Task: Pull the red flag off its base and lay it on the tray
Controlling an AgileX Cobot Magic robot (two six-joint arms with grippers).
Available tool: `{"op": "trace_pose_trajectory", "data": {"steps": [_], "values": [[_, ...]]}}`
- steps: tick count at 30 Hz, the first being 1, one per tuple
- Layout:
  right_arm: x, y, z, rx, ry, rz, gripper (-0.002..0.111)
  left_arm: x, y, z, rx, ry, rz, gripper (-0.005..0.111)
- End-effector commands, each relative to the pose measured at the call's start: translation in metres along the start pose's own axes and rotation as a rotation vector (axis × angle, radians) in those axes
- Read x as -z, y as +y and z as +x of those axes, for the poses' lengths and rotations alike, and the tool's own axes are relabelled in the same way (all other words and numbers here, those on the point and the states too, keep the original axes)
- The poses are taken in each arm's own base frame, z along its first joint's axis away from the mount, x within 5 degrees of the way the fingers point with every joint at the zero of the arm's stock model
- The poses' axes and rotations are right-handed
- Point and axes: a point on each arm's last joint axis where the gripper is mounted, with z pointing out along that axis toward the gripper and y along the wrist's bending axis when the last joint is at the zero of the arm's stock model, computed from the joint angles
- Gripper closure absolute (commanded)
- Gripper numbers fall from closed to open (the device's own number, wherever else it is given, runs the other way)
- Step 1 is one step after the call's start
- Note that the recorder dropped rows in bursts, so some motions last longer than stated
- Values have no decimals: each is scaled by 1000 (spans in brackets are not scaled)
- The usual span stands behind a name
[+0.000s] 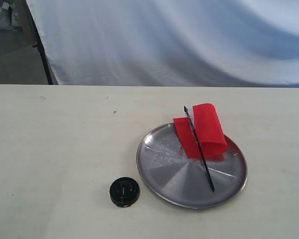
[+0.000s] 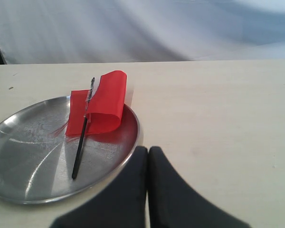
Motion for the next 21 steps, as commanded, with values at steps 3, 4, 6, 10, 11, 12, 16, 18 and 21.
{"op": "trace_pose_trajectory", "data": {"steps": [3,4,6,10,11,12,16,18,21], "values": [[0,0,0,10,-10,3,108,16,-2,33,-7,-52,3,107],[0,0,0,10,-10,3,108,18,-2,36,-8,-58,3,107],[0,0,0,10,-10,3,108,22,-2,41,18,-75,3,107],[0,0,0,10,-10,3,108,28,-2,51,91,-67,1,107],[0,0,0,10,-10,3,108,30,-2,52,101,-63,0,107],[0,0,0,10,-10,3,108,31,-2,52,109,-65,-1,107],[0,0,0,10,-10,3,108,36,-1,56,126,-38,-7,107],[0,0,0,10,-10,3,108,38,-1,58,141,-27,-10,107],[0,0,0,10,-10,3,108,42,-1,62,169,-9,-12,107]]}}
